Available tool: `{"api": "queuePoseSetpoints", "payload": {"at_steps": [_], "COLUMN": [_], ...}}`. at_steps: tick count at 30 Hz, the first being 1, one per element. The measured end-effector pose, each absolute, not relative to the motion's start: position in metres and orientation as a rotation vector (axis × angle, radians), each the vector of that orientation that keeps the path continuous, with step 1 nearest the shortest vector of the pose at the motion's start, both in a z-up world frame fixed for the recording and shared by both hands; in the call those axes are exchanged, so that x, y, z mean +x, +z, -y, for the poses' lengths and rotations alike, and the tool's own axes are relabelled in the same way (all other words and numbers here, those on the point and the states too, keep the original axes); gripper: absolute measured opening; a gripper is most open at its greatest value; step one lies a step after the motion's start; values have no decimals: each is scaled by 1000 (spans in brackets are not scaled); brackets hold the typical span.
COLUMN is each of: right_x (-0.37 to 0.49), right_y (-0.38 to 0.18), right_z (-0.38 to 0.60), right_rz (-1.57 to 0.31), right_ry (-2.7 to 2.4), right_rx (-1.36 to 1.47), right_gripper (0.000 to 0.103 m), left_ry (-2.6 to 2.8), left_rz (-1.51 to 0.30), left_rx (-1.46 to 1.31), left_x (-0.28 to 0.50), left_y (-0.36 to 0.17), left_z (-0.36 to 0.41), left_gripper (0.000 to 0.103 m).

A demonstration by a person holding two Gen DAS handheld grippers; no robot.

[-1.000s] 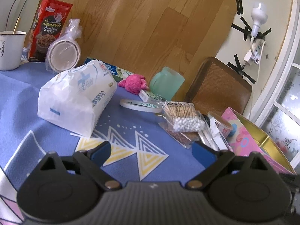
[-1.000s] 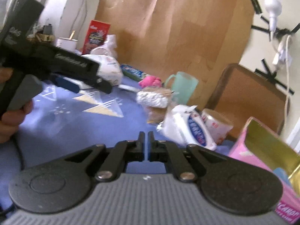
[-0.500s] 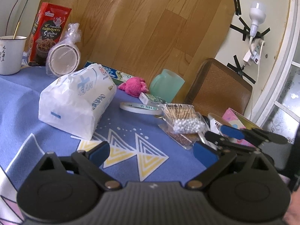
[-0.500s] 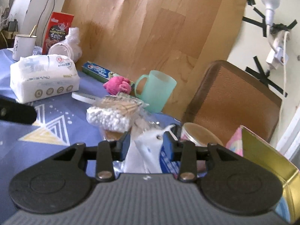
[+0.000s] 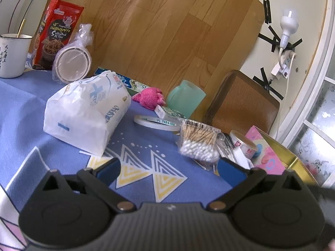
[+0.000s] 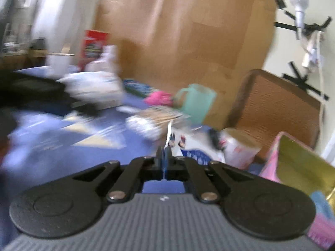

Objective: Organize soft objects
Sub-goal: 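Grasp the white wet-wipes pack with the right tool and pull it closer, then regrasp the wet-wipes pack with the right tool and drop it into the tin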

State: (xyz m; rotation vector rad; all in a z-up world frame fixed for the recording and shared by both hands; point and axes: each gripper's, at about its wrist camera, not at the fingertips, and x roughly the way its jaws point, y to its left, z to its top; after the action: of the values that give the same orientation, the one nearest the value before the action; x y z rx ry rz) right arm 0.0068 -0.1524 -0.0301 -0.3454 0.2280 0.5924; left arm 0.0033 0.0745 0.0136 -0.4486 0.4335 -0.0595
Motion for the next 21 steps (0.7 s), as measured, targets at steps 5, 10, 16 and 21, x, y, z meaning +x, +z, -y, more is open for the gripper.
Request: {"api": "queuePoseSetpoints", "payload": {"at_steps": [5,10,16,21], "right_x": [-46,-53,-12,5], "right_y": [-46,-41,-42,-52], "right_z": [151,174,205,186], "right_rz": [-283,-276,-389,-499], "right_ry": [789,779,775,813], "right_rx": [-383,-309,-188,-160], "right_gripper": [3,66,96,98], "left_ry": [-93,-188,-329,-329], "left_rz": [-460,-523,-645,-663], "left_rx": [-436,-490,-552,-463], "left_x": [6,-3,-25,-9], "left_y": [14,14,17,25], "left_z": [-73,-74,-57,-33], "left_gripper": [102,102,102,102]}}
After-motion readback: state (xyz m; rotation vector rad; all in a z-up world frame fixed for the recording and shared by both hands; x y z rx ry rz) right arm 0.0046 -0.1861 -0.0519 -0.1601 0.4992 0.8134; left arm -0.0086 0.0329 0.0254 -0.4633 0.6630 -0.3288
